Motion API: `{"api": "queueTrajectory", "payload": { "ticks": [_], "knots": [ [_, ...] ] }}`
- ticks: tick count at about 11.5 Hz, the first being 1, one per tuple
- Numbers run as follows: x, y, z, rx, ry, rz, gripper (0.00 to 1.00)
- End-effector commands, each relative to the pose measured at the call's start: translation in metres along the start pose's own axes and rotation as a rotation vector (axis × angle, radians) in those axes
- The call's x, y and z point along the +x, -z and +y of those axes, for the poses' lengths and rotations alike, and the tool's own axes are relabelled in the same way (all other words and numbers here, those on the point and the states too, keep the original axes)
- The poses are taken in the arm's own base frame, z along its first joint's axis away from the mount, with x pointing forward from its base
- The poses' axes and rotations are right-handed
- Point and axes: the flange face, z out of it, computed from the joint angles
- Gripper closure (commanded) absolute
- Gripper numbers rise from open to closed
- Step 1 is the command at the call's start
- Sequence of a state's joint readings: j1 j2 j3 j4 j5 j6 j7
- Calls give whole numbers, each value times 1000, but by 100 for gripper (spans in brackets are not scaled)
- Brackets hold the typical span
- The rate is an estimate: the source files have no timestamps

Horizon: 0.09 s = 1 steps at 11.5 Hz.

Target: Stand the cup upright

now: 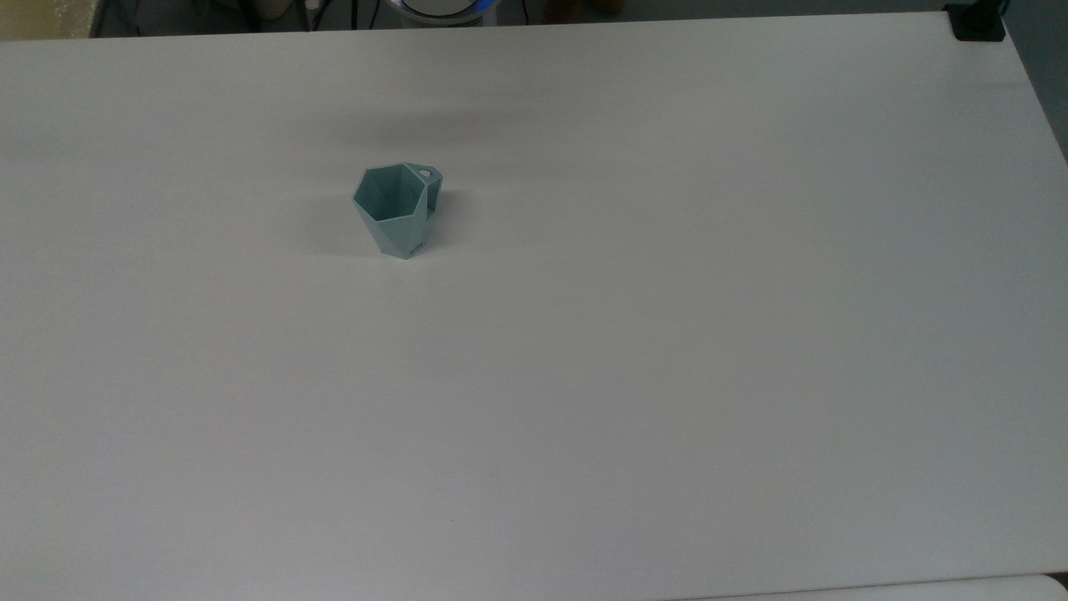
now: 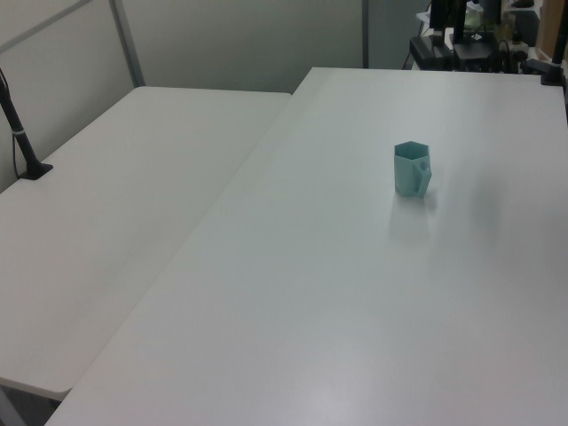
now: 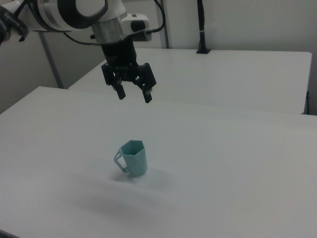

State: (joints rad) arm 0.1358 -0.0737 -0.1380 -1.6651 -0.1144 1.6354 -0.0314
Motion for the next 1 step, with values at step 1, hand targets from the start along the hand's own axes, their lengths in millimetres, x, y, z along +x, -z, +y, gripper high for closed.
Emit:
{"api": "queueTrajectory", "payload": {
  "ticks": [1],
  "knots": [
    [-6,8,-3,41,21,-27,0]
  ]
}}
